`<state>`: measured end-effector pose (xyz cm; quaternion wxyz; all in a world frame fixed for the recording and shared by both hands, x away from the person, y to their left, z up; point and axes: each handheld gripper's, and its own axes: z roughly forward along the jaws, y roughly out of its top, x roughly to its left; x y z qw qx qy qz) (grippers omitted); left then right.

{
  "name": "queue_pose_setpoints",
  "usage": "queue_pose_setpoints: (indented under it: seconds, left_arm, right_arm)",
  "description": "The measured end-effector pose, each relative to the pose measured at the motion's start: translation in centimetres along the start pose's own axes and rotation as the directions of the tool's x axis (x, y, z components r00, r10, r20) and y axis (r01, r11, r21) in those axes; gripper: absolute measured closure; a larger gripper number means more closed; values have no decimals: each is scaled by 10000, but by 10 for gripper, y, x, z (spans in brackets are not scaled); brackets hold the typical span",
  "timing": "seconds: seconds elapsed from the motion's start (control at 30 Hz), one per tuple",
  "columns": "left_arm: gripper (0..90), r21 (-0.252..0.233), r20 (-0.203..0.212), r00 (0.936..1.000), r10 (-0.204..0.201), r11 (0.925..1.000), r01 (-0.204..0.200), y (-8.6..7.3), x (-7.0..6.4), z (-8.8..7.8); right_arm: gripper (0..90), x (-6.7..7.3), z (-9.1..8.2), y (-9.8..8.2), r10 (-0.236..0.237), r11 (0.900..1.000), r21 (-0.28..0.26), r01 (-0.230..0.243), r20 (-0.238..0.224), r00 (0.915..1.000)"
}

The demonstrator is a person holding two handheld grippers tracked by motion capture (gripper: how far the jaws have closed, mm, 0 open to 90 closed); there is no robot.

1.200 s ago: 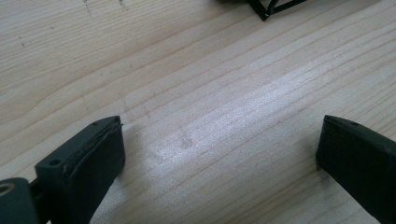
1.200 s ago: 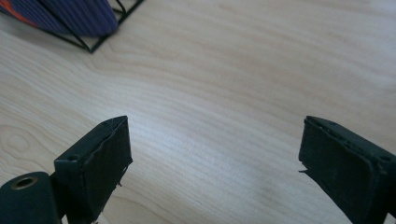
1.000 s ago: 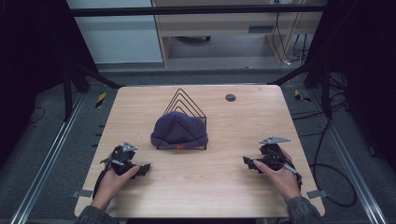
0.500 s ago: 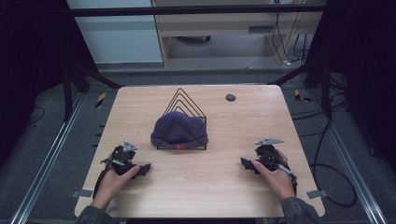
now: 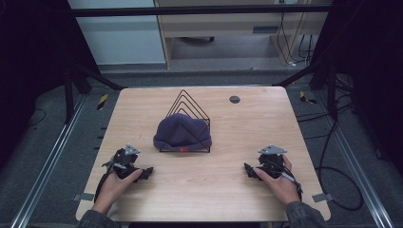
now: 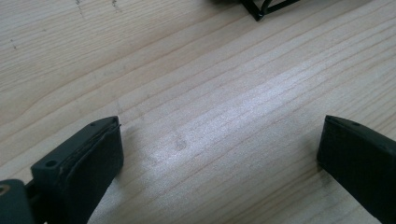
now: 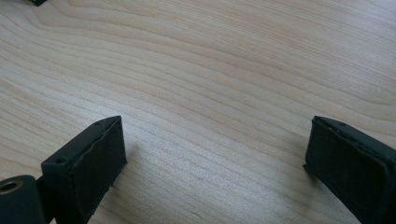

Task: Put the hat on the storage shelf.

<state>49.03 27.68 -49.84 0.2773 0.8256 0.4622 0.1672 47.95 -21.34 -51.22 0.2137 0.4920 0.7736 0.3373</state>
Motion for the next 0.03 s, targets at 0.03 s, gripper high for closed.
queue_pose_setpoints:
  seconds: [0.03]
  left_arm:
    - [0, 14, 22, 10000, 9, 10000, -9, 0, 0, 0]
  right_arm:
    - [44, 0, 1, 0, -69, 10000, 19, 69, 2, 10000]
